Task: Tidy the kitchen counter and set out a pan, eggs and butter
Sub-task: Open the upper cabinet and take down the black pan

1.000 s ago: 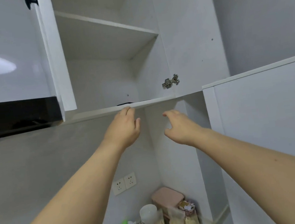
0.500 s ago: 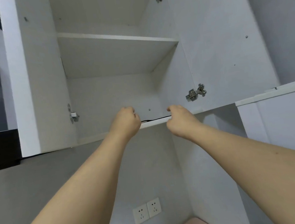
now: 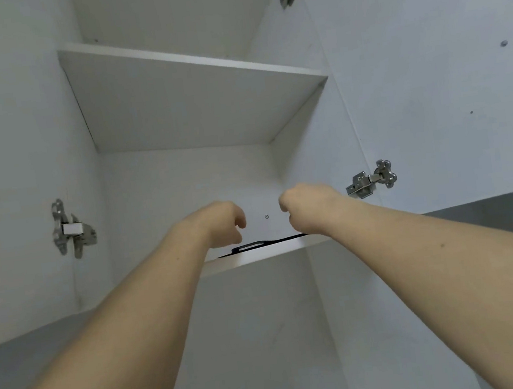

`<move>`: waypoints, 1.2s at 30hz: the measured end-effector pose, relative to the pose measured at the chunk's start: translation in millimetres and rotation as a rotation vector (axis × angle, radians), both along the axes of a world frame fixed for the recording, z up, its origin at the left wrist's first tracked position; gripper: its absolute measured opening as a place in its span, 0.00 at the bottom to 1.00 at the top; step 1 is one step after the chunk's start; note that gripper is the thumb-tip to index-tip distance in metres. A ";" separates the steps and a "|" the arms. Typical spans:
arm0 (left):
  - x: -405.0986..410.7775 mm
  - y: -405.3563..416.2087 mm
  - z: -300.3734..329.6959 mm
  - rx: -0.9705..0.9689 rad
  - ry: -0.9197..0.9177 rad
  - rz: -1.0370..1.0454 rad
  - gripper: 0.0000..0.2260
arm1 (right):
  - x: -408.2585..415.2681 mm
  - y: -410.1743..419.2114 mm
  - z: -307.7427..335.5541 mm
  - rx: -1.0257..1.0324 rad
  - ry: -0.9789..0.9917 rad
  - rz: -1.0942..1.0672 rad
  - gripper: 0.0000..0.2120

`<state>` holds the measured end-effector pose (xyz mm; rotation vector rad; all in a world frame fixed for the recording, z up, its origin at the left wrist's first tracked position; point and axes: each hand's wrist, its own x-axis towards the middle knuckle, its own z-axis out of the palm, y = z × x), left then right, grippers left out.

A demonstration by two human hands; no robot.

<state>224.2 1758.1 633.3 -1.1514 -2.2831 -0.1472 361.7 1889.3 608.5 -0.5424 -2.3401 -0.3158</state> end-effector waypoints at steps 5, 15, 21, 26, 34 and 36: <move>-15.1 10.2 4.1 -0.082 -0.008 0.014 0.18 | -29.9 17.5 6.6 0.016 -0.135 0.016 0.16; -23.0 24.6 -4.4 -0.213 0.346 0.056 0.06 | -52.6 18.4 7.8 0.094 -0.254 -0.005 0.18; -23.5 28.4 0.0 -0.123 0.585 0.006 0.07 | -59.0 23.1 5.9 0.079 -0.211 -0.101 0.11; -27.4 33.8 -1.7 -0.129 0.660 -0.070 0.07 | -64.4 29.7 4.4 0.156 -0.140 -0.143 0.14; -36.1 32.3 1.2 -0.018 0.389 -0.124 0.06 | -76.8 40.4 3.7 0.299 -0.098 -0.174 0.10; -40.7 29.5 1.7 0.029 0.218 -0.088 0.04 | -77.5 43.0 3.6 0.331 -0.069 -0.168 0.09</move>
